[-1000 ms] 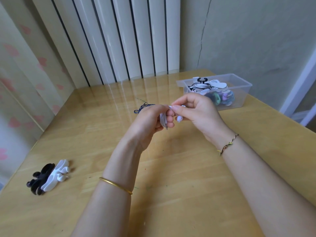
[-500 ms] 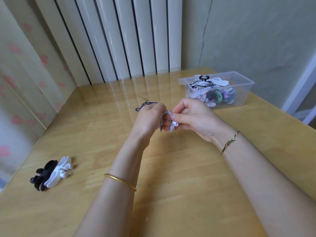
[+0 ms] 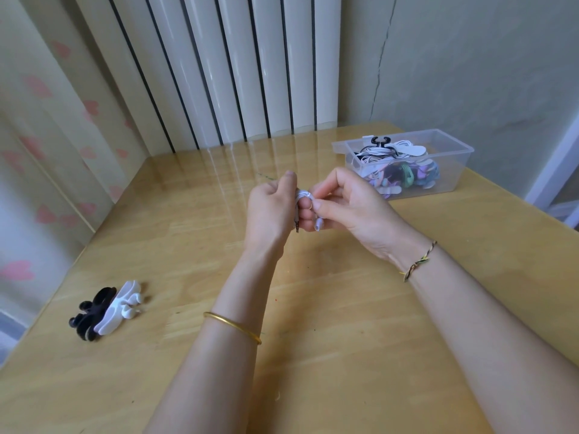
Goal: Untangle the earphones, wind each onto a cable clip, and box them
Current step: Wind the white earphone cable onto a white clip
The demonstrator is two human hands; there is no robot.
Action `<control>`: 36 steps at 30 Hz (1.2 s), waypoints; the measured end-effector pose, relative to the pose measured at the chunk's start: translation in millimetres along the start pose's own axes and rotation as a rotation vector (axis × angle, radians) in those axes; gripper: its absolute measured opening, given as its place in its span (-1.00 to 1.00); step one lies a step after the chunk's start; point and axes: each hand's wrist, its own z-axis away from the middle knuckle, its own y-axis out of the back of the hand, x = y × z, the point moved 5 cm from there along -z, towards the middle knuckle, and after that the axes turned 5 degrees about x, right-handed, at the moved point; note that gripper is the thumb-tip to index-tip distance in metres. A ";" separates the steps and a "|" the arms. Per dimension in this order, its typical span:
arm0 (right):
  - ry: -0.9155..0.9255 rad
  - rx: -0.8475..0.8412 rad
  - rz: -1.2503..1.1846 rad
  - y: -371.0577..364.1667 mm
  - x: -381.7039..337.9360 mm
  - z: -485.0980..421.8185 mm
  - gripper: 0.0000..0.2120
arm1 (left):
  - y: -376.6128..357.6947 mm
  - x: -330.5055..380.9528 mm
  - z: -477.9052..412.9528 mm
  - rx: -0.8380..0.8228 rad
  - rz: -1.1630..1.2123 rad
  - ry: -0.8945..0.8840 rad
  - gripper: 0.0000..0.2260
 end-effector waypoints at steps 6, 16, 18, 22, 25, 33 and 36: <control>-0.031 -0.010 -0.093 10.2 -5.0 -0.3 -0.84 | 2.8 -5.8 4.7 -0.420 0.157 0.305 -0.71; -0.204 -0.081 -0.408 6.9 14.0 -3.8 -0.88 | 4.3 -19.9 2.0 -0.478 0.326 0.332 -0.80; -0.222 -0.049 -0.423 5.6 21.0 -1.7 -0.88 | 2.0 -26.8 2.9 -0.419 0.349 0.353 -0.79; -0.230 0.002 -0.384 1.4 29.7 0.0 -0.87 | 1.2 -37.0 -1.5 -0.221 0.288 0.340 -0.71; -0.211 0.039 -0.278 -8.4 31.6 2.6 -0.83 | 6.8 -40.1 -6.2 0.006 0.105 0.209 -0.63; -0.104 0.113 -0.186 -17.6 30.1 3.0 -0.82 | 12.5 -28.1 -5.0 0.173 -0.065 -0.075 -0.60; -0.095 0.109 -0.163 -20.2 29.2 4.4 -0.81 | 16.9 -28.8 -9.5 0.196 -0.113 -0.152 -0.63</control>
